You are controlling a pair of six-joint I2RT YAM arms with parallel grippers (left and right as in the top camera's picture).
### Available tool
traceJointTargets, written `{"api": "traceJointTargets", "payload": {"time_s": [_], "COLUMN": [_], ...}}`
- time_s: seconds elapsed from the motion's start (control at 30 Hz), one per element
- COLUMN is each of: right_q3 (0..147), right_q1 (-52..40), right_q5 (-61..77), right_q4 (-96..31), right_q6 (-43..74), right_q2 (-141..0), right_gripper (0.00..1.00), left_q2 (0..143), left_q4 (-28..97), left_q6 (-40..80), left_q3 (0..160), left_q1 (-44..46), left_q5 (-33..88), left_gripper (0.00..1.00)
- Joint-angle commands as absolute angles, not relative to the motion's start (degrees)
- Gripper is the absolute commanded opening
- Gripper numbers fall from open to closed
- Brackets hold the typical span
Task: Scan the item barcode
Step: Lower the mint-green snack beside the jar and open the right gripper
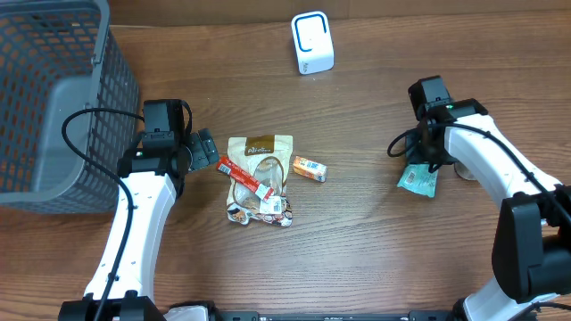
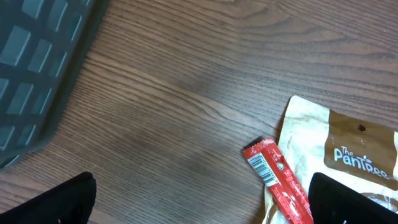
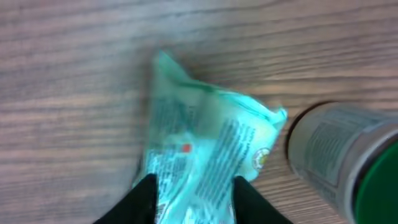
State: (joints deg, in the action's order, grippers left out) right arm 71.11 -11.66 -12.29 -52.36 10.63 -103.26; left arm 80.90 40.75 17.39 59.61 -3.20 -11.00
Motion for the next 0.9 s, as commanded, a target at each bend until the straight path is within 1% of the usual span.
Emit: {"api": "traceJointTargets", "payload": {"time_s": [0.0,0.17,0.3,0.5,0.57,0.77,0.87], "right_q3": [70.9,70.7,69.2,62.6,60.1,58.4,58.4], "right_q1": [-11.6,-11.7,-12.0,-13.7,-13.9,-13.0,-12.0], "right_q5": [-12.1,0.8,7.6,7.3,4.5,-9.2,-10.5], "right_q4": [-50.9,-48.5,-46.1,-37.3,-35.1,-40.1,-41.9], "right_q6": [12.7,18.2,18.6,21.3,21.2,21.2,21.2], "right_q2": [-102.9,-102.9,-102.9,-102.9,-102.9,-102.9,-102.9], "right_gripper": [0.46,0.47,0.46,0.45,0.45,0.46,0.46], "left_q2": [81.0,81.0,81.0,81.0,81.0,81.0,81.0], "left_q4": [40.7,40.7,40.7,40.7,40.7,40.7,40.7], "left_q6": [17.1,17.1,17.1,17.1,17.1,17.1,17.1], "left_q3": [60.2,60.2,60.2,60.2,60.2,60.2,60.2], "left_q1": [-3.2,-3.2,-3.2,-3.2,-3.2,-3.2,-3.2], "left_q5": [-11.6,-11.6,-11.6,-11.6,-11.6,-11.6,-11.6], "left_gripper": [1.00,1.00,1.00,1.00,1.00,1.00,1.00]}}
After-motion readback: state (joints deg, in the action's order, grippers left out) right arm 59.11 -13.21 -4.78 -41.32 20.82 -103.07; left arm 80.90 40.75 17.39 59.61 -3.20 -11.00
